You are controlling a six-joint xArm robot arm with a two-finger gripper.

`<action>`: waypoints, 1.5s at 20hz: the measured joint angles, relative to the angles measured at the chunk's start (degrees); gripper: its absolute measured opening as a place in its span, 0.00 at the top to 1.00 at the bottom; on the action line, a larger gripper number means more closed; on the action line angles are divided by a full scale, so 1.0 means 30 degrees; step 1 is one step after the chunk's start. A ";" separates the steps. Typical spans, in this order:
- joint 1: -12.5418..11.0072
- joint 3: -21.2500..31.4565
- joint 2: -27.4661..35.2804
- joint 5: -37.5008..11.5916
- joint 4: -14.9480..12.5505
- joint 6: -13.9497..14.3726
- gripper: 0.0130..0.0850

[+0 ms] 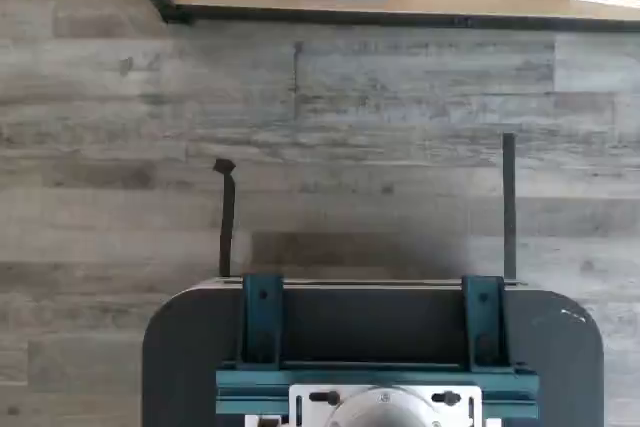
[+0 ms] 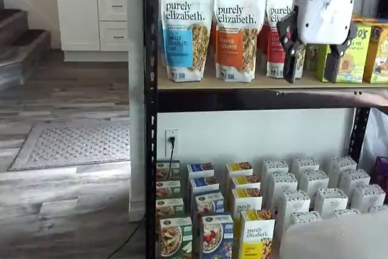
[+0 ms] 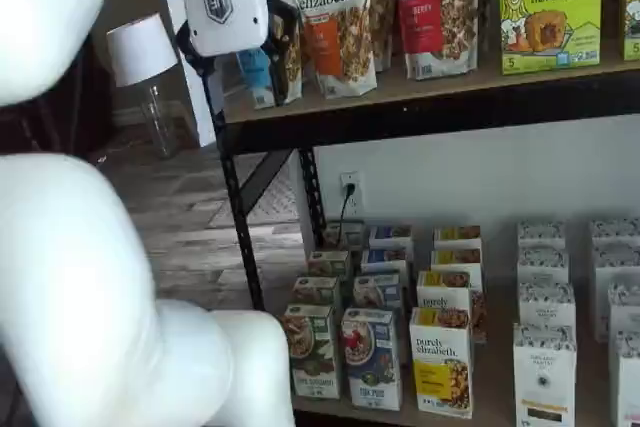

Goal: Pick up the blue and white box that is on the bottom shelf, the second box from the left

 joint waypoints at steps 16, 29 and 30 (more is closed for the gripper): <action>-0.0003 0.1585 -0.0433 -0.2031 0.0503 0.0119 0.00; 0.0389 0.5127 -0.0155 -0.6379 -0.0238 0.0222 0.00; 0.0378 0.5443 -0.0098 -0.6788 -0.0281 0.0198 0.00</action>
